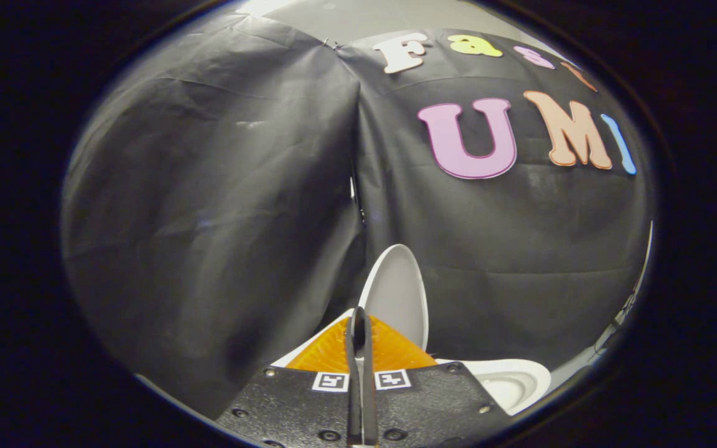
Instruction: Open the toilet lid.
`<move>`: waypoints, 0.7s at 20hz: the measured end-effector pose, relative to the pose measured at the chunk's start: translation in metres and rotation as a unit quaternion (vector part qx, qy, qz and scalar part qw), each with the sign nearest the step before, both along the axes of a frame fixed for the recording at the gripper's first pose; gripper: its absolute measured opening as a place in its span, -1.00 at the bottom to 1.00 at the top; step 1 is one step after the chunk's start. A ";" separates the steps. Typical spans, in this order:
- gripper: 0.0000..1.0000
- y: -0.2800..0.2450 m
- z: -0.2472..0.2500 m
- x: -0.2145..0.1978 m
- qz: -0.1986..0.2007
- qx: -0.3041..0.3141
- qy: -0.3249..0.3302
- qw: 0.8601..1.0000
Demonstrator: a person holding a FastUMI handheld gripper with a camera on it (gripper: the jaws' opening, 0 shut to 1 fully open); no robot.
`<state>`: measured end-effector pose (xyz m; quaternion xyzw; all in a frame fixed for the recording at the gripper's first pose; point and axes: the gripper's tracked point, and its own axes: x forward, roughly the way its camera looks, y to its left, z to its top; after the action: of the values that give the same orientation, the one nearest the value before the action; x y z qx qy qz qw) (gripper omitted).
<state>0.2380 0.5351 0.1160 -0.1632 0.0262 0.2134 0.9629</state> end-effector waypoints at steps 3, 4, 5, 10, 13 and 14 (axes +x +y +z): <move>-0.97 0.014 -0.006 -0.004 0.014 -0.002 0.005 1.000; -0.97 0.016 -0.012 -0.006 0.017 -0.005 0.007 1.000; -0.97 0.020 -0.012 -0.008 0.019 -0.008 0.007 1.000; -0.95 0.020 -0.014 -0.009 0.032 -0.013 0.018 0.999; -0.84 0.023 -0.014 -0.011 0.035 -0.019 0.019 0.999; -0.77 0.023 -0.015 -0.012 0.033 -0.023 0.020 0.999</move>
<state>0.2264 0.5584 0.1005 -0.1817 0.0446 0.2477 0.9506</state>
